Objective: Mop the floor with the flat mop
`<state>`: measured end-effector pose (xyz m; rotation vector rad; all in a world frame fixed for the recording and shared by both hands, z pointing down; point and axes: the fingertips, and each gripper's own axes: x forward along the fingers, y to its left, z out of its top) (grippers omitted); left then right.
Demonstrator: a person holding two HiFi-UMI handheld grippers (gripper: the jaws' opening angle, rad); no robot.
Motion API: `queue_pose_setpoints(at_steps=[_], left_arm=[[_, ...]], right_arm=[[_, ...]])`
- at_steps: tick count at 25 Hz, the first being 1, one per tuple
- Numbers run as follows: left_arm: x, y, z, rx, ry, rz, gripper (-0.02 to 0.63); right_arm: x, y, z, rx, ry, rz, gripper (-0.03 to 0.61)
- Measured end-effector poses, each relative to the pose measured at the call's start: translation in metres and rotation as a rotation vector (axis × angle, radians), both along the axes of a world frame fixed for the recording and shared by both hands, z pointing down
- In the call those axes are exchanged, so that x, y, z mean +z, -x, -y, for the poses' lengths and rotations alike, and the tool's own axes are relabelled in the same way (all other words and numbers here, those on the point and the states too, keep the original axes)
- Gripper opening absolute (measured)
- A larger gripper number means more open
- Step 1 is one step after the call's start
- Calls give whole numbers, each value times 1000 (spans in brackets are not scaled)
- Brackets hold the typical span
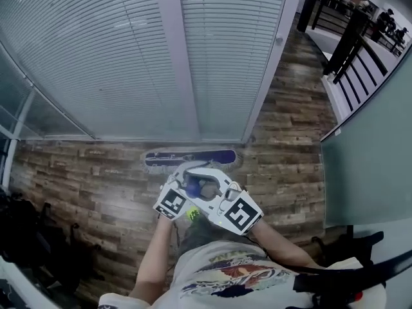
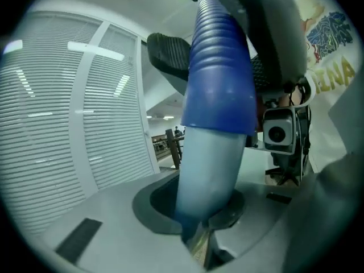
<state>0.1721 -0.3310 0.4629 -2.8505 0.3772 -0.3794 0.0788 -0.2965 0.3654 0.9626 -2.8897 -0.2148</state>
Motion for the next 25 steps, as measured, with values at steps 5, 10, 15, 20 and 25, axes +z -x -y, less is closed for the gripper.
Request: queue_pose_setpoints(at_steps=[5,10,15,20,25], left_arm=[[42,-39,-92,-24,11,63,52],[63,-64,-168,-59,19,121,64],[58,-67,-222,-90,29,125,66],[61,-66,-278,-119,35,121,69],[67,-59,-351,-123,27,119,69]], right_arm=[[36,-41,-99,-17,70,89,150],[51,-70,-179,-63,72,60,153],[45,-73,-237,-92,115,79,156],[52,-74,-295,-125,85,-9,156],[57,-65,-369,-122,119,14,156]])
